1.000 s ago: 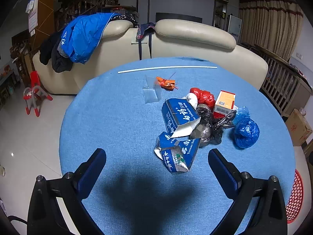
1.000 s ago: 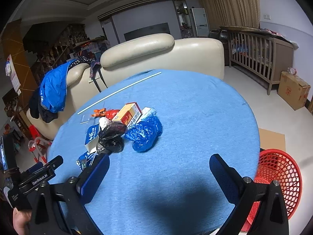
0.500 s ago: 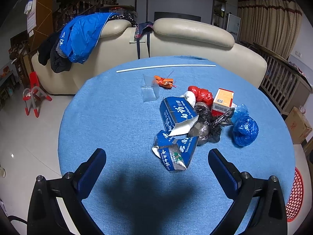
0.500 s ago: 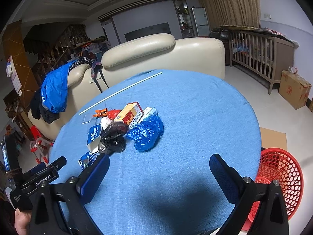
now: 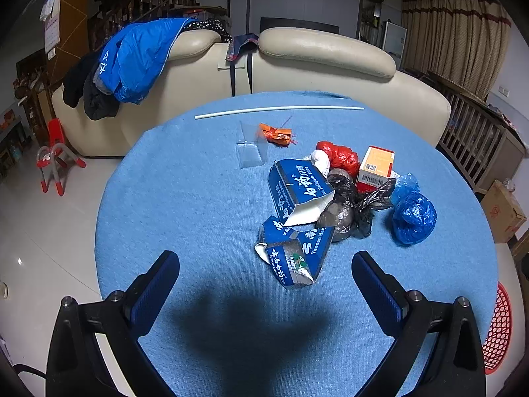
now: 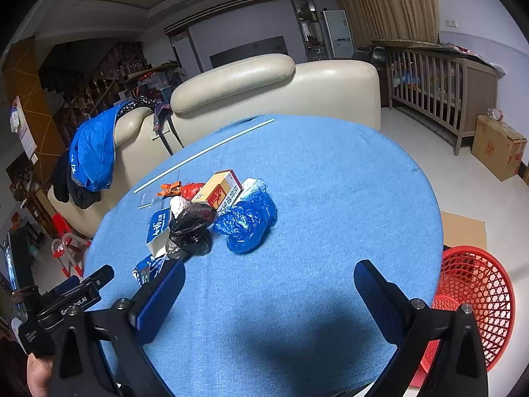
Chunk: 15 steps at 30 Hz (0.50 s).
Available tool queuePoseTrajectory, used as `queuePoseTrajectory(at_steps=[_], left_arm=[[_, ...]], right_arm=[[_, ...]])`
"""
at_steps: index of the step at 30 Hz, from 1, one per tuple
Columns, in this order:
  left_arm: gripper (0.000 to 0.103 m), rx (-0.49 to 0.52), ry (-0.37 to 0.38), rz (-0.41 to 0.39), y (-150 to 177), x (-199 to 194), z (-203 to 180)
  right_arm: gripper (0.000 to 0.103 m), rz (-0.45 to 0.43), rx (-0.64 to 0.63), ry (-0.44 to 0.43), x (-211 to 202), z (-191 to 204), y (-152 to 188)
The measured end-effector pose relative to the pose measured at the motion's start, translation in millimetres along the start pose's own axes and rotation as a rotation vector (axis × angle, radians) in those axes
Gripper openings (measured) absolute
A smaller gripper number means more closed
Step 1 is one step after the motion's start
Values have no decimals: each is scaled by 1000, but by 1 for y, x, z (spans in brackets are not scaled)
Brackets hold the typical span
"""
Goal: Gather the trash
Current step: 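Move both tools toward the pile of trash on the table, then grasp the blue toothpaste box with the left tool while the right tool grasps blue plastic bags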
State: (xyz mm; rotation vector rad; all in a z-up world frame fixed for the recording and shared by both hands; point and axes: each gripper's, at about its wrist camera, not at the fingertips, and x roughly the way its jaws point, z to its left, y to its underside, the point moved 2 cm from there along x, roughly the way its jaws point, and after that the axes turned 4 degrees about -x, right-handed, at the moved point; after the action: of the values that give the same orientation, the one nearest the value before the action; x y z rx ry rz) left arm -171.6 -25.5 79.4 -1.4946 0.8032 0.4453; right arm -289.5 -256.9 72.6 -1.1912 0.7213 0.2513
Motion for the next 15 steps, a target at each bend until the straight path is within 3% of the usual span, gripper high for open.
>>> queuePoseTrajectory(at_steps=[15], left_arm=[[103,-60,-4,46,4,16,24]], right_arm=[[103,20,10,3,6,-4,7]])
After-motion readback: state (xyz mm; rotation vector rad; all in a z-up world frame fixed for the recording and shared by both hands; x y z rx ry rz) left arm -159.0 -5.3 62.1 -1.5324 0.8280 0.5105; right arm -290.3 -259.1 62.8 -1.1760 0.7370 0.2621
